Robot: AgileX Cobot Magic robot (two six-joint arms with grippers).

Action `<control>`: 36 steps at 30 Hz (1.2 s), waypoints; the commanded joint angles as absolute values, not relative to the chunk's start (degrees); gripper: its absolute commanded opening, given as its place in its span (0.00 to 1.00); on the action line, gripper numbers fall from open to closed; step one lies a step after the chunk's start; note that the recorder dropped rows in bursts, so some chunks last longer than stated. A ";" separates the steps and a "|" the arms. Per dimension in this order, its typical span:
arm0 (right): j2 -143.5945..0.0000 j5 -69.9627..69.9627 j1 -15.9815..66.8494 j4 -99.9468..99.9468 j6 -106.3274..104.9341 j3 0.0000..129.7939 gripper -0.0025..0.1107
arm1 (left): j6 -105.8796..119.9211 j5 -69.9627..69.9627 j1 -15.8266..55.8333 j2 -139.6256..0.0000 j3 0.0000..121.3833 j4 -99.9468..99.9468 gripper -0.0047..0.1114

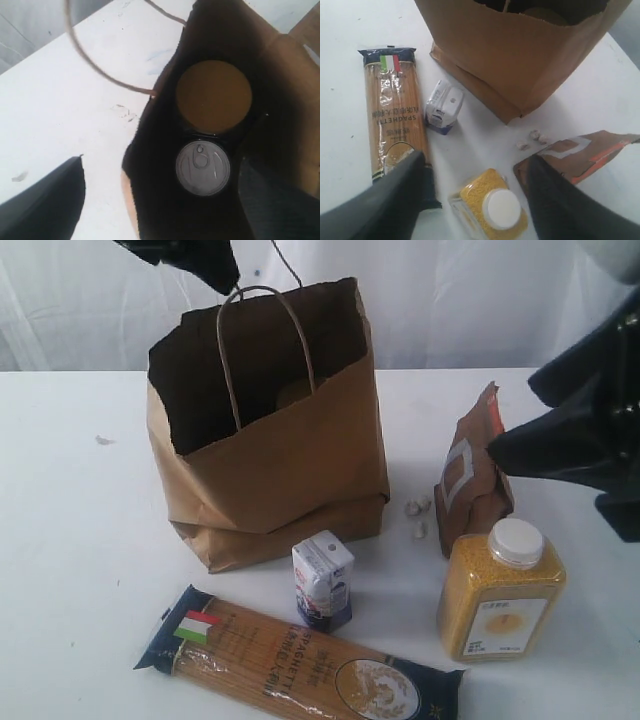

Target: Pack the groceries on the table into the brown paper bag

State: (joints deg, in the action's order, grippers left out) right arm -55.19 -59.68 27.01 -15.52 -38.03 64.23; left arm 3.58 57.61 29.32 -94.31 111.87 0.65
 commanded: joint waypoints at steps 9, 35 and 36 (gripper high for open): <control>-71.25 -55.34 39.73 -14.53 -59.03 72.06 0.55 | 2.30 69.96 29.34 -79.65 107.30 0.00 0.75; -91.08 -44.89 48.65 3.63 -58.48 80.70 0.55 | 0.00 66.55 29.34 -63.50 79.92 -2.50 0.75; -91.58 -44.89 48.65 3.63 -58.29 80.70 0.55 | 0.00 66.31 29.34 -63.39 79.58 -2.50 0.75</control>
